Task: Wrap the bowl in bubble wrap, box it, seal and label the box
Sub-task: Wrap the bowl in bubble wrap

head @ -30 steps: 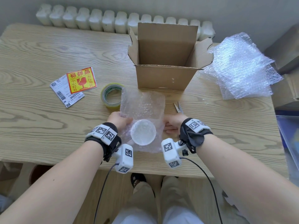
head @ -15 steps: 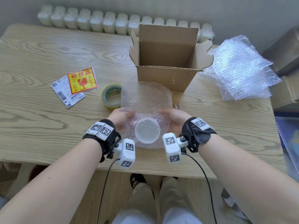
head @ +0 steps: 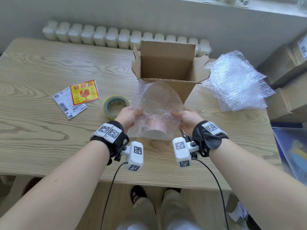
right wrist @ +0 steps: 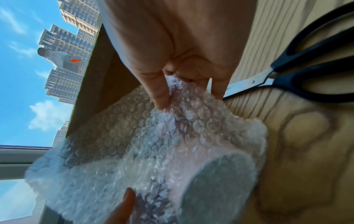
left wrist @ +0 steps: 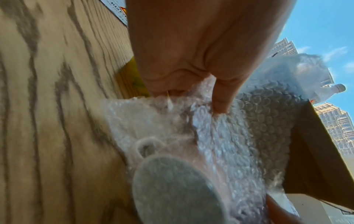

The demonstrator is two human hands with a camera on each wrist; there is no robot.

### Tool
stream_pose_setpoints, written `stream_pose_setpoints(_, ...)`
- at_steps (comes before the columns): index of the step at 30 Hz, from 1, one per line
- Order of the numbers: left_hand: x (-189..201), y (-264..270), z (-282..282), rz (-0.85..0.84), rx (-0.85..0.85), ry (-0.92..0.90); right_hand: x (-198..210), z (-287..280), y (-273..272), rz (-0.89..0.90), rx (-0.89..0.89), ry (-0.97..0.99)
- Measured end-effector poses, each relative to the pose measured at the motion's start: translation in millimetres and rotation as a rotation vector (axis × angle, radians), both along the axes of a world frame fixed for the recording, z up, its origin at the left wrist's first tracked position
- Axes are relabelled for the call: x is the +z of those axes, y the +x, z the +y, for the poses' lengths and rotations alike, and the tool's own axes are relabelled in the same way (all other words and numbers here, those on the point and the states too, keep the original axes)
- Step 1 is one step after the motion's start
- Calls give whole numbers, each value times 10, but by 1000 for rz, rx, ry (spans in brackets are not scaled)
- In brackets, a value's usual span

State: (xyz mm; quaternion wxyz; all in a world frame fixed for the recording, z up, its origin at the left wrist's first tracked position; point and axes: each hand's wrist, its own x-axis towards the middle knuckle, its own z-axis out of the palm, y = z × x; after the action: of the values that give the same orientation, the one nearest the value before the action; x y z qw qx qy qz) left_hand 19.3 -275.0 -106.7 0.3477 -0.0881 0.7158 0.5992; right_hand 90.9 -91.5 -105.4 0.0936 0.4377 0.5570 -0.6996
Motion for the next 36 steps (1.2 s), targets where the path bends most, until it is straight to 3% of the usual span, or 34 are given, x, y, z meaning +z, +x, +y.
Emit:
stream_pose_setpoints(10, -15, 1, 23, -8, -34, -181, -84, -62, 36, -10, 37, 41)
stream_pose_setpoints(17, -71, -27, 9, -44, 28, -288, -158, -91, -62, -202, 115, 144)
stream_pose_setpoints(25, -140, -38, -70, 46, -393, -617, -216, -70, -44, -406, 175, 315)
stream_pose_setpoints(27, -75, -52, -90, 138, -520, -767, -256, -77, 9, -428, 174, 345)
stream_pose_setpoints(29, -58, -53, -92, 307, -534, -839, -269, -86, 29, -446, 199, 360)
stream_pose_setpoints(31, 24, -26, -24, 536, -442, -674, -273, -82, 22, -454, 226, 371)
stream_pose_setpoints(33, 168, -7, 91, 606, -480, -416, -271, -73, 2, -468, 264, 373)
stream_pose_setpoints(34, 239, 17, 150, 567, -601, -345, -262, -69, -1, -476, 283, 374)
stream_pose_setpoints(36, 289, 61, 254, 453, -948, -399, -217, -78, -17, -495, 321, 379)
